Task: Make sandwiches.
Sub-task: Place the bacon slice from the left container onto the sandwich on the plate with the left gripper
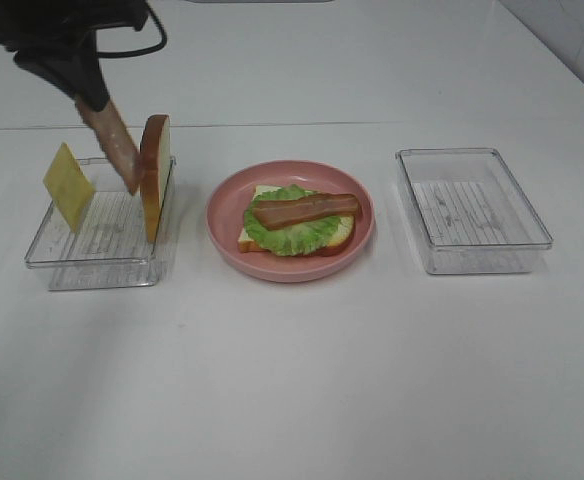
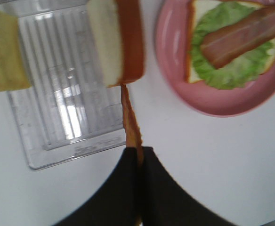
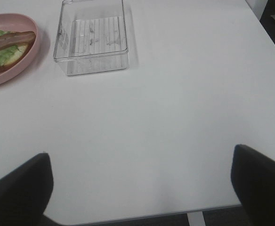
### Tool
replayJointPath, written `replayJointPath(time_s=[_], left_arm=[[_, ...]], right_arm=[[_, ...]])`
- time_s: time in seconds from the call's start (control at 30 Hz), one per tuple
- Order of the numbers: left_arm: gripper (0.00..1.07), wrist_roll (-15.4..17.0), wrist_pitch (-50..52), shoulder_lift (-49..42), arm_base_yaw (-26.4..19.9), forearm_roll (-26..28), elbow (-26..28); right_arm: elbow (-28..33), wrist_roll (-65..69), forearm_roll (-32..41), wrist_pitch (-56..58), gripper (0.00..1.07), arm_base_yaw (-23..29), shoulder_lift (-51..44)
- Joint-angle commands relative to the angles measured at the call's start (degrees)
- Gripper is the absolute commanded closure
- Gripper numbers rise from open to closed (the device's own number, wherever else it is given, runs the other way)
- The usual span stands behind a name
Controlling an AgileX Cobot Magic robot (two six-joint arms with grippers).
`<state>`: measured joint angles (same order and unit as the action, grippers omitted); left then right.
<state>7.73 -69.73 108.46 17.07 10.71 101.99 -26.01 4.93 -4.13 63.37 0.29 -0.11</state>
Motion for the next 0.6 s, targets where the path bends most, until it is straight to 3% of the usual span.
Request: replayJointPath(time_s=[0.03,0.3,0.47,0.5,0.6], left_arm=[[1.07,0.0,0.29,-0.29,3.21,3.9,2.29],[1.07,-4.18,7.22,5.21,8.31,9.97,8.31],[1.07,-7.22,7.79,13.69,9.91,14.55,16.9],[1.07,-7.73,6.76,17.25,10.2,16.9,20.86],[1.07,-7.73,5.56,20.97,10.26,18.74,25.15]], right_arm=[[0.23,-0.4,0.06,-0.4,0.09,-0.4,-1.95],[0.23,-0.4,0.06,-0.4,0.09,-0.4,-1.95],[0.23,-0.4,0.06,-0.4,0.09,-0.4,-1.95],[0.23,-0.4,0.06,-0.4,0.09,-0.4,-1.95],[0.23,-0.4,0.06,-0.4,0.09,-0.4,-1.95]])
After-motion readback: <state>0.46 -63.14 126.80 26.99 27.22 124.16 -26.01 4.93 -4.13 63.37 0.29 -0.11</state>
